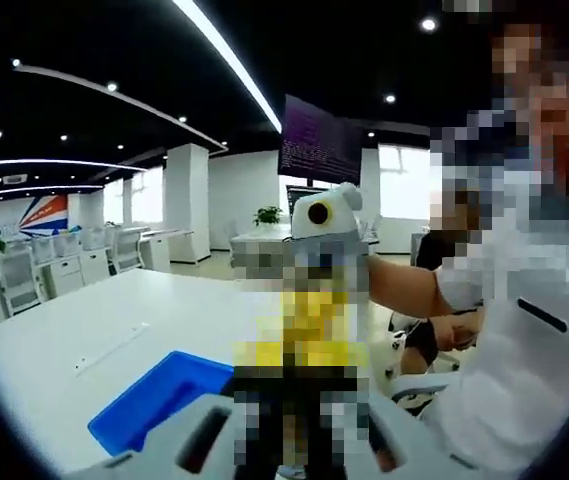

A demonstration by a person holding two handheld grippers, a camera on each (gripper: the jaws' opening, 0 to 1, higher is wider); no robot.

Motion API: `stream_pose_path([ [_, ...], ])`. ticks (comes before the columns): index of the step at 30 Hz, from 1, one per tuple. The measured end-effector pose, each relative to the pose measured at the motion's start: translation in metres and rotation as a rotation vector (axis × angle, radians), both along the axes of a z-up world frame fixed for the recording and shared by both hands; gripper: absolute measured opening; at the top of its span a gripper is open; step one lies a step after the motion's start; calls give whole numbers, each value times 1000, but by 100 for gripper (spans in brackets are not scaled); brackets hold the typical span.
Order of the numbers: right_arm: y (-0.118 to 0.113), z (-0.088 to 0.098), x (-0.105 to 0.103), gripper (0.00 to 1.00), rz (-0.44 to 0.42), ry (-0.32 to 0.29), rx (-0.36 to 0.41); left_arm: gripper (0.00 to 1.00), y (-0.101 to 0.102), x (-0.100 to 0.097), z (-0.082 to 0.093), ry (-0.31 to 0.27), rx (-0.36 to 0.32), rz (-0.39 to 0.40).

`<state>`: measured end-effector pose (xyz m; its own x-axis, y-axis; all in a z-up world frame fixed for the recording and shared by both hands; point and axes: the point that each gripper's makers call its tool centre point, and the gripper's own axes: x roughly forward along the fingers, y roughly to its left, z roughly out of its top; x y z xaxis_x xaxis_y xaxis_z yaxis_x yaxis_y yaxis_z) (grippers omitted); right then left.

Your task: Open the lid of the chip container on the table, take out the chips, place them into the box in front of the container, and close the lid

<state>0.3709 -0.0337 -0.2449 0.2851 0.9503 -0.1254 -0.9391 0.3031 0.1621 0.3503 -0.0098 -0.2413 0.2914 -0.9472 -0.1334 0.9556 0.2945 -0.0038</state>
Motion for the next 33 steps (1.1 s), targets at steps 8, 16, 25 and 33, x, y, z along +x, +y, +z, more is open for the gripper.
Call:
stream_pose_path([
  [8,-2,5,-6,0,-30,-104,-5,1,2,1,1,-15,-8,6],
  [16,-2,3,-3,0,-11,-118,-7,1,-1,0,1,-48,8,7],
  [25,-1,3,-1,1,-28,-156,-3,2,-6,1,4,-74,-43,12],
  [33,-9,7,-4,18,10,-216,63,41,-1,11,7,75,-203,0],
])
